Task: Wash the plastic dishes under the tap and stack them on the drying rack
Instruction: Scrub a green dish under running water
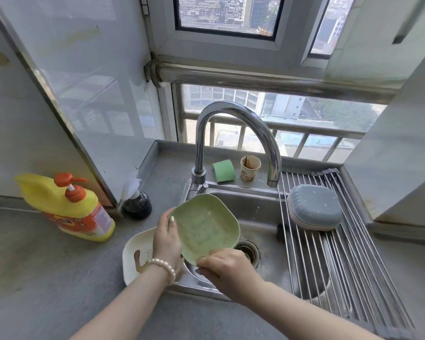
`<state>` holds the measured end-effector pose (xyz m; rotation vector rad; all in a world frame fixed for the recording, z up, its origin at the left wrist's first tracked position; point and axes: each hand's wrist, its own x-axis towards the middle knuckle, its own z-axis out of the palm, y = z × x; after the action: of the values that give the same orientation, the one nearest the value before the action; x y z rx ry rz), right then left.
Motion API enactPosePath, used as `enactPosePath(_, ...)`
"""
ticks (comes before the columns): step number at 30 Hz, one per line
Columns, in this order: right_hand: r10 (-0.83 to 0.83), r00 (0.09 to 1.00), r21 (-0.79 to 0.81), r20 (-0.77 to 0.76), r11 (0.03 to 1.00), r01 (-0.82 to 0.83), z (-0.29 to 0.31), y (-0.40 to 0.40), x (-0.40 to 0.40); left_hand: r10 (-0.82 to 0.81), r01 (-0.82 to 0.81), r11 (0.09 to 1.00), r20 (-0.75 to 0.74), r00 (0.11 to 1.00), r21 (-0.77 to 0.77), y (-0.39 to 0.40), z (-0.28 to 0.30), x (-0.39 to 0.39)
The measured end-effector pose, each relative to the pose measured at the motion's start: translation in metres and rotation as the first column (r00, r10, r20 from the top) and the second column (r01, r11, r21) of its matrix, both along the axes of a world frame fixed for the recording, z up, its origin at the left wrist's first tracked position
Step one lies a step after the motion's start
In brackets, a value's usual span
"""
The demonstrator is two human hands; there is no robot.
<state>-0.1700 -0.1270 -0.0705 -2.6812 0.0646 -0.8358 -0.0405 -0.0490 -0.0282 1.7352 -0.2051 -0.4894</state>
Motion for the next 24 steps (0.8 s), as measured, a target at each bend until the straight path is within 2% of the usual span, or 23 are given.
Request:
enactPosePath(2, 0.048, 0.999, -0.013, -0.007, 0.999, -0.048, 0.004, -0.018, -0.006, -0.085, 0.079, 0.993, 0.076, 0.993, 0.085, 0.001, 0.001, 0.014)
enactPosePath(5, 0.125, 0.98, -0.197, -0.158, 0.968, -0.155, 0.014, -0.053, -0.013, -0.229, 0.205, 0.955, 0.094, 0.969, 0.214, 0.0, 0.006, 0.035)
enactPosePath(6, 0.11, 0.962, -0.29, -0.249, 0.939, -0.183, 0.019, -0.062, -0.013, -0.285, 0.259, 0.933, 0.071, 0.956, 0.251, 0.0, 0.008, 0.04)
enactPosePath(8, -0.027, 0.88, -0.459, -0.475, 0.861, -0.221, 0.032, -0.073, -0.004, -0.418, 0.397, 0.869, 0.007, 0.908, 0.296, -0.004, 0.013, 0.043)
enactPosePath(10, -0.119, 0.805, -0.526, -0.581, 0.81, -0.259, 0.044, -0.078, 0.005, -0.507, 0.502, 0.819, -0.06, 0.86, 0.278, -0.007, 0.017, 0.042)
enactPosePath(12, -0.132, 0.773, -0.511, -0.62, 0.816, -0.271, 0.05, -0.078, 0.012, -0.508, 0.511, 0.831, -0.073, 0.858, 0.219, -0.01, 0.019, 0.042)
enactPosePath(15, -0.201, 0.713, -0.474, -0.672, 0.856, -0.206, 0.05, -0.064, 0.01, -0.431, 0.42, 0.883, 0.01, 0.902, 0.211, -0.012, 0.019, 0.043)
enactPosePath(17, -0.213, 0.638, -0.373, -0.74, 0.92, -0.124, 0.043, -0.048, 0.007, -0.345, 0.318, 0.916, 0.08, 0.935, 0.243, -0.012, 0.009, 0.043)
enactPosePath(19, -0.206, 0.599, -0.247, -0.774, 0.969, 0.013, 0.043, -0.031, 0.009, -0.307, 0.289, 0.932, 0.053, 0.95, 0.219, -0.012, 0.0, 0.036)
enactPosePath(21, -0.154, 0.626, -0.159, -0.764, 0.986, 0.049, 0.044, -0.021, 0.017, -0.324, 0.321, 0.933, -0.005, 0.946, 0.162, -0.014, -0.005, 0.026)
enactPosePath(24, 0.008, 0.709, -0.087, -0.705, 0.991, -0.098, 0.039, -0.008, 0.024, -0.339, 0.341, 0.936, -0.032, 0.94, 0.084, -0.015, -0.003, 0.016)
